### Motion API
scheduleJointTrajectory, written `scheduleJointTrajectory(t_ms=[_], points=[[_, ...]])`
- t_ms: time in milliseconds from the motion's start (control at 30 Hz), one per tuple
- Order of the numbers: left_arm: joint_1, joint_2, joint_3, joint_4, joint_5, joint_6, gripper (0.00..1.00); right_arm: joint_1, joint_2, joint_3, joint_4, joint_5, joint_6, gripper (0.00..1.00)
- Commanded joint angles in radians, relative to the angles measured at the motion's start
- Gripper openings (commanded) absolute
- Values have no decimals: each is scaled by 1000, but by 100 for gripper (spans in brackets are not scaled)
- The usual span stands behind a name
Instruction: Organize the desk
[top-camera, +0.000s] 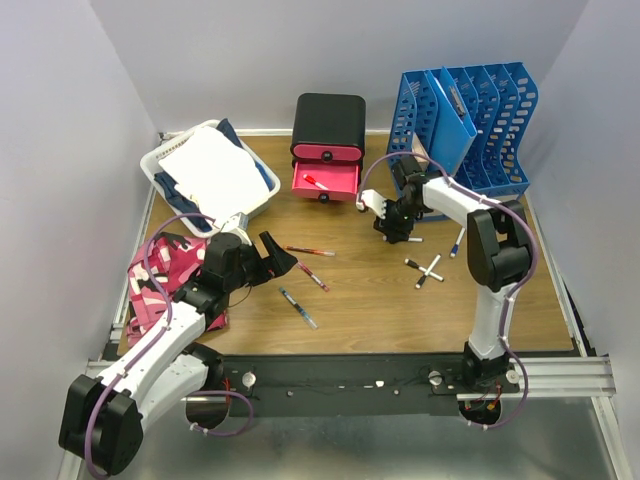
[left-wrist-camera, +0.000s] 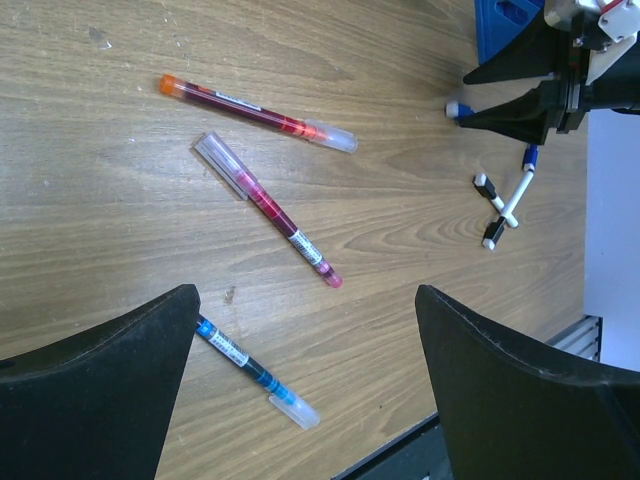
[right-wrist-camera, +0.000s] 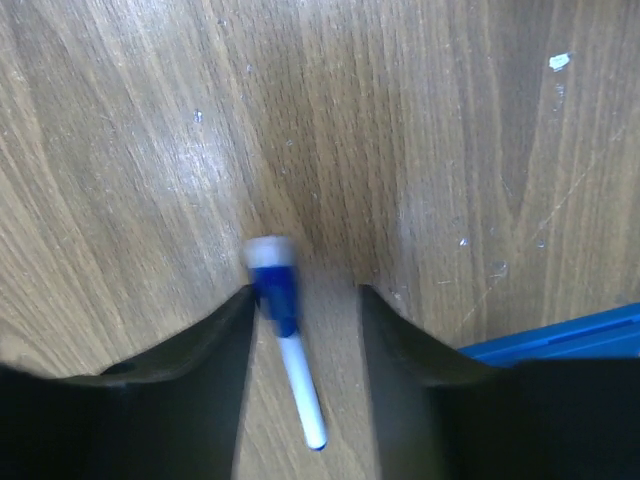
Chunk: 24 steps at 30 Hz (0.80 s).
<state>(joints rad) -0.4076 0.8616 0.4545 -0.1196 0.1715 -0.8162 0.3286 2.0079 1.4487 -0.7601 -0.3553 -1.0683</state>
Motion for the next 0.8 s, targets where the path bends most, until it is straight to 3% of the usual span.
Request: scheduleJointTrajectory(t_ms=[0, 33, 133, 333, 433, 600, 767], points=[[3, 5, 15, 20, 16, 15, 97, 15, 25, -10, 5, 4, -19, 44], [3, 7, 16, 18, 16, 17, 98, 16, 22, -16, 4, 0, -19, 36], [3, 7, 19, 20, 16, 20, 98, 27, 9, -34, -8, -33, -24, 25], [3, 4, 29, 14, 13, 40, 98, 69, -54, 68, -87, -152, -4, 9], [3, -1, 47, -12, 0, 64, 98, 105, -66, 185, -140, -178, -1, 7], [3, -7, 53, -26, -12, 77, 98, 167, -9, 522, -245, -229, -38, 6], [3, -13, 52, -26, -13, 75, 98, 234, 46, 645, -59, -169, 97, 4]])
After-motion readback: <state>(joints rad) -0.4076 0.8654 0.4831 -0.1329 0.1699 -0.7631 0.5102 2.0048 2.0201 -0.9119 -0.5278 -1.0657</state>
